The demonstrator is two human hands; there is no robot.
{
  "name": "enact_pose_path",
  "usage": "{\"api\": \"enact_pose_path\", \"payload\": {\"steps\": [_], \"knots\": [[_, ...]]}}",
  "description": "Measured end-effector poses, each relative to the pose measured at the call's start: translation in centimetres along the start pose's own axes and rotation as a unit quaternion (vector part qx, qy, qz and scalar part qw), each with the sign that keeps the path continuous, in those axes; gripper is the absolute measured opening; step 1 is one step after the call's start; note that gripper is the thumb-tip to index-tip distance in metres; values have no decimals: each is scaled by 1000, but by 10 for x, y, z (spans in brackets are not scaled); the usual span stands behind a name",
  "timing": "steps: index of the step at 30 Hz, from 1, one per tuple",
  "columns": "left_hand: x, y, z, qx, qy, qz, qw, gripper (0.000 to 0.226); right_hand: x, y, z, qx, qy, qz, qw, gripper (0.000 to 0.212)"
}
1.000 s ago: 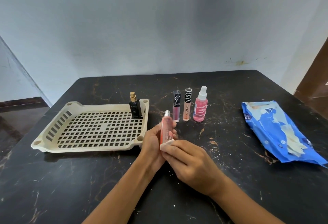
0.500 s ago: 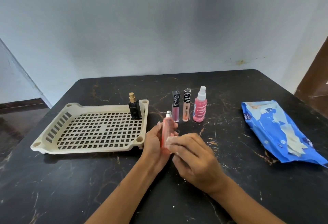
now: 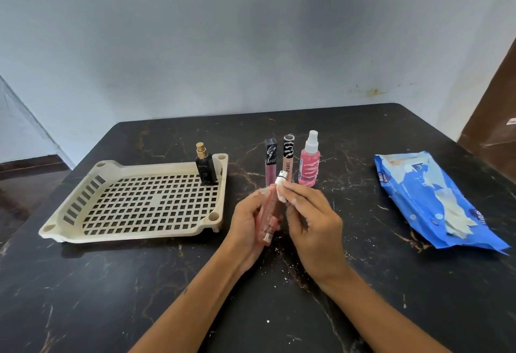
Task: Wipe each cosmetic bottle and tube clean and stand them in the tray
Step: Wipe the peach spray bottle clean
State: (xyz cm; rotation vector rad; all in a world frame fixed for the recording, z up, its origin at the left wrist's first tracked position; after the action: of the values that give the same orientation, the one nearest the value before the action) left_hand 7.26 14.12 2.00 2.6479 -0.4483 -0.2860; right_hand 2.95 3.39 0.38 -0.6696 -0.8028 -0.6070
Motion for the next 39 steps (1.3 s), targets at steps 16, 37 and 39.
{"api": "enact_pose_path", "payload": {"steps": [16, 37, 39], "knots": [[-4, 4, 2, 107, 57, 34, 992, 35, 2, -5, -1, -5, 8, -17, 1000, 26], [1, 1, 0, -29, 24, -25, 999, 21, -3, -1, 6, 27, -55, 28, 998, 18], [1, 0, 0, -28, 12, -23, 999, 24, -4, 0, 7, 26, -73, 35, 996, 20]]}}
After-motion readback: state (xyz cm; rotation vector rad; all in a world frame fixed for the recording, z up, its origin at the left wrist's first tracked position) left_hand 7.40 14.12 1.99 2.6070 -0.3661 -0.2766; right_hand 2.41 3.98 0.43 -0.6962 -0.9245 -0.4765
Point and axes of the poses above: each hand's wrist, its own x-axis towards the middle knuckle, its own y-axis out of the palm, z = x × y, the point moved 1 cm from there along x, towards the middle knuckle, and after that the axes turned 3 degrees about -x, right-handed, at the moved point
